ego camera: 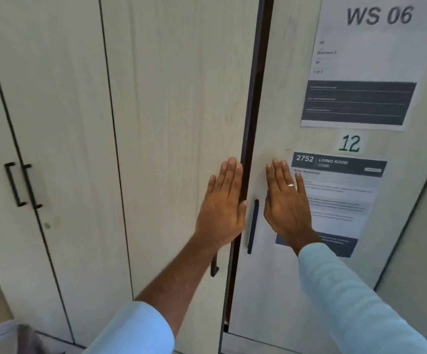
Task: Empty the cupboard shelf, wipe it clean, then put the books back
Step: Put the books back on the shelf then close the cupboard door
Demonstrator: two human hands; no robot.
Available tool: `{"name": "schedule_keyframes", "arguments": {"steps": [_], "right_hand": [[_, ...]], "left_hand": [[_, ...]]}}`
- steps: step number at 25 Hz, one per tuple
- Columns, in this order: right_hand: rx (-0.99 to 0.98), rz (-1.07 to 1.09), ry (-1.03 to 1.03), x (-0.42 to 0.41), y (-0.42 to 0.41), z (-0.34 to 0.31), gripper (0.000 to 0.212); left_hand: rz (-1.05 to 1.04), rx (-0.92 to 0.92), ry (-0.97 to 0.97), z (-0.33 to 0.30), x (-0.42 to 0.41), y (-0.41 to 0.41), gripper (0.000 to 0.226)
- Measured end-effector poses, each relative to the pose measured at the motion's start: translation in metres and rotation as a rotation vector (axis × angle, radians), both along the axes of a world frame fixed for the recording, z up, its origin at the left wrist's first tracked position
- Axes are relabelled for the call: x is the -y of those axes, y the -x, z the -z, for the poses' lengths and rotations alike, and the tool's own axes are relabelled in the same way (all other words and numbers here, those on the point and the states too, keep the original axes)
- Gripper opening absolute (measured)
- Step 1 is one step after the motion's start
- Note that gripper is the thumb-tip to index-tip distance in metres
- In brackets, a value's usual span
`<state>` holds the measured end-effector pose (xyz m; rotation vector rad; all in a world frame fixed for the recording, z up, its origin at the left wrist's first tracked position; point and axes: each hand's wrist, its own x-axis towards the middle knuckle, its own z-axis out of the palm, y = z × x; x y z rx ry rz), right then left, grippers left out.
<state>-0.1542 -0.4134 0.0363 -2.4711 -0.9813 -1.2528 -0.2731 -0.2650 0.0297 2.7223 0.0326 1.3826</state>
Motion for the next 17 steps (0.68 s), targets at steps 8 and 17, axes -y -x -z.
{"name": "schedule_keyframes", "arguments": {"steps": [8,17], "right_hand": [[-0.126,-0.033,-0.021,-0.022,-0.03,0.001,0.067],[0.039,0.065,-0.002,-0.032,-0.052,0.02,0.074]], "left_hand": [[0.026,-0.052,-0.208,0.001,-0.04,-0.058,0.086],[-0.037,0.019,-0.215,0.011,-0.049,-0.116,0.086]]}}
